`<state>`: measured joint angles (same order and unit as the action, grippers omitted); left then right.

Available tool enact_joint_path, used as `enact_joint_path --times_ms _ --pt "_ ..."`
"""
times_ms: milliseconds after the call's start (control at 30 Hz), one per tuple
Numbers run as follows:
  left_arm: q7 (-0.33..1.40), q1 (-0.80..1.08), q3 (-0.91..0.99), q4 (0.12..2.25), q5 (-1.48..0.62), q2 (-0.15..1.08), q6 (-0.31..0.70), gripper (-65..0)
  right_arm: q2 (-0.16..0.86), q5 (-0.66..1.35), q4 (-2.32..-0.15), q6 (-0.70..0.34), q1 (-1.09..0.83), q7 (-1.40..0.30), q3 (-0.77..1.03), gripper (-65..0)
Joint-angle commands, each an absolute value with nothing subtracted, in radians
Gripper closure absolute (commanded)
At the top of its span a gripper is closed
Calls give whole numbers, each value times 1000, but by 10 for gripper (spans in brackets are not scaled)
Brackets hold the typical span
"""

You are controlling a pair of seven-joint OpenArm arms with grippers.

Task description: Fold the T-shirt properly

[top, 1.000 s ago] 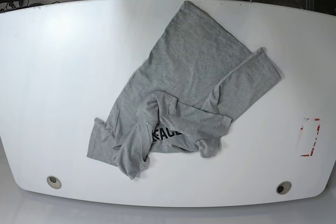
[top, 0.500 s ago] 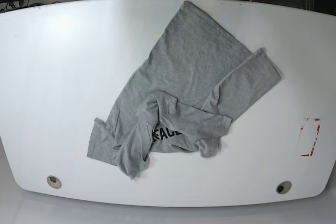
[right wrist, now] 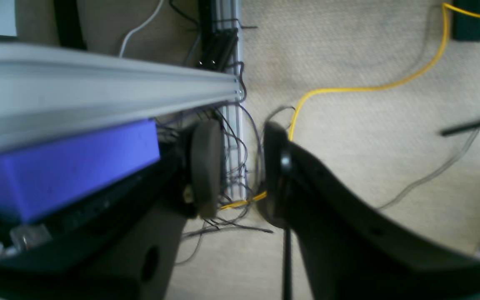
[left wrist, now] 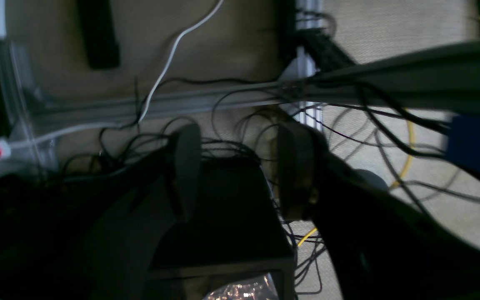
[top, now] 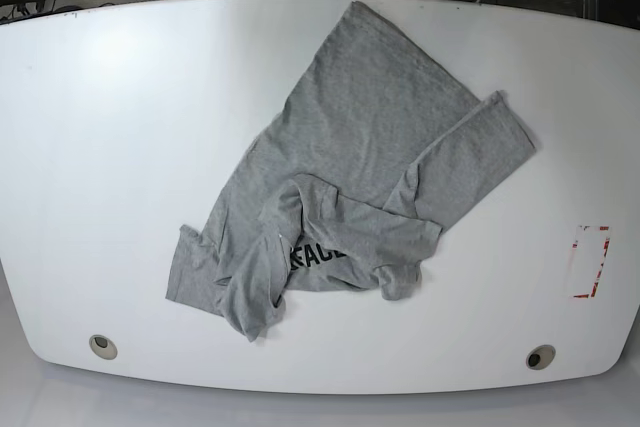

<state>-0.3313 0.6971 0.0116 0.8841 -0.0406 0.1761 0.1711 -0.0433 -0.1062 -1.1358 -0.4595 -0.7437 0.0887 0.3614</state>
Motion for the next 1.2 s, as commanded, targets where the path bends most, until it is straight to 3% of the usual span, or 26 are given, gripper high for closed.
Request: enact_joint_path --times_ms 0,667,1033,1167 --pt "-341 765 41 970 -76 193 163 -264 -41 -73 -1244 -463 -800 65 366 -165" --pt "-343 1207 171 1601 -117 222 163 -264 -42 180 -1833 -464 -1227 30 364 -165" --pt "-340 1309 265 1845 -282 193 163 -265 -41 180 -1982 -464 -1214 30 366 -165" --pt "-338 1309 251 1880 -332 194 163 -303 -38 177 -2002 -464 -1145 30 366 -165"
